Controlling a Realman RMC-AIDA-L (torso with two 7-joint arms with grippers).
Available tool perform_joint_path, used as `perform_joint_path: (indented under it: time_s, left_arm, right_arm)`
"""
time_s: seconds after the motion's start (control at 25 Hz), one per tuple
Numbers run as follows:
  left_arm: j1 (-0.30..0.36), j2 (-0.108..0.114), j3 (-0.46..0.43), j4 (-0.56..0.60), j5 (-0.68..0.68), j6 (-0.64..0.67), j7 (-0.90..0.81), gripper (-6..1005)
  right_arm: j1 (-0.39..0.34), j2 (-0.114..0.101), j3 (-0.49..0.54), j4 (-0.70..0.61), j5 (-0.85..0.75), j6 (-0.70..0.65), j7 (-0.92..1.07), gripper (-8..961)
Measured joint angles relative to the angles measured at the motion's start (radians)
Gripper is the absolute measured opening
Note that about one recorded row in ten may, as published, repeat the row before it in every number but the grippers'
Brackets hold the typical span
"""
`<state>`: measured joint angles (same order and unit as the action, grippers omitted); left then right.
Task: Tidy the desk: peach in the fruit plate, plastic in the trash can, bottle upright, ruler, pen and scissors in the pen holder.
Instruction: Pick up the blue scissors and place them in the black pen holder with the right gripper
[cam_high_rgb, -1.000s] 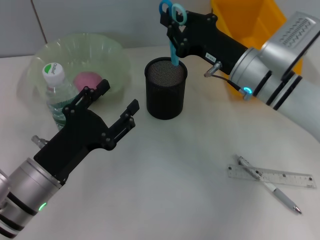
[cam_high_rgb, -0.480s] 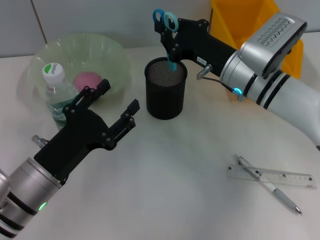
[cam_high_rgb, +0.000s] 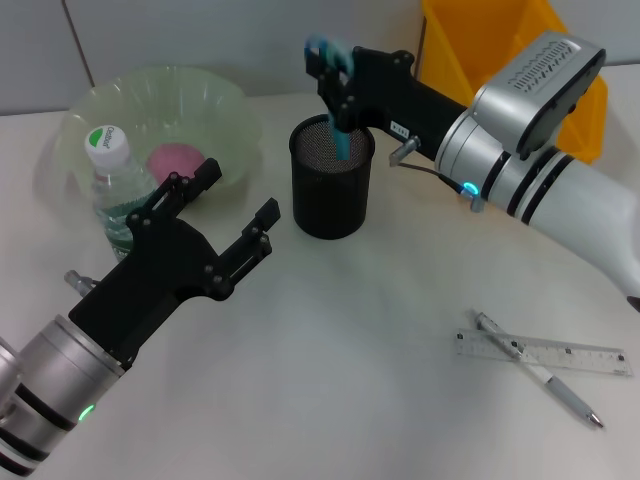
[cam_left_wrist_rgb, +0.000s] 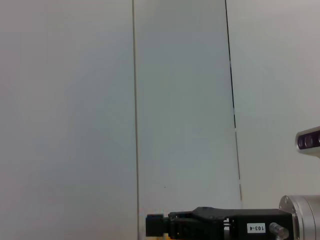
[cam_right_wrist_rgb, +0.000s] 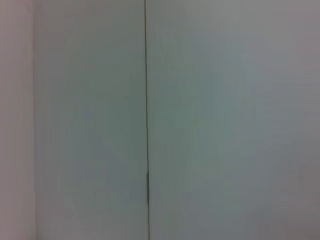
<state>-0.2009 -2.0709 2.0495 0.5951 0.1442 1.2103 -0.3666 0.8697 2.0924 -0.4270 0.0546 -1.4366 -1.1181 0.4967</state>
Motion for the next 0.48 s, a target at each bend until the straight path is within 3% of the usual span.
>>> perform_joint_path:
  time_s: [0.12, 0.32, 0.48]
  left_arm:
    - [0.000, 0.001, 0.000, 0.000, 0.000, 0.000, 0.000, 738]
    - [0.004, 0.002, 0.001, 0.000, 0.001, 0.011, 0.000, 738]
    - [0.009, 0.002, 0.000, 0.000, 0.001, 0.024, 0.000, 738]
  right_arm:
    - [-0.003, 0.000, 0.000, 0.001, -0.002, 0.000, 0.014, 150]
    - [-0.012, 0.000, 0.005, 0.001, -0.002, -0.013, 0.024, 269]
    - [-0.045, -0.004, 0.008, -0.007, 0.001, -0.101, 0.038, 365]
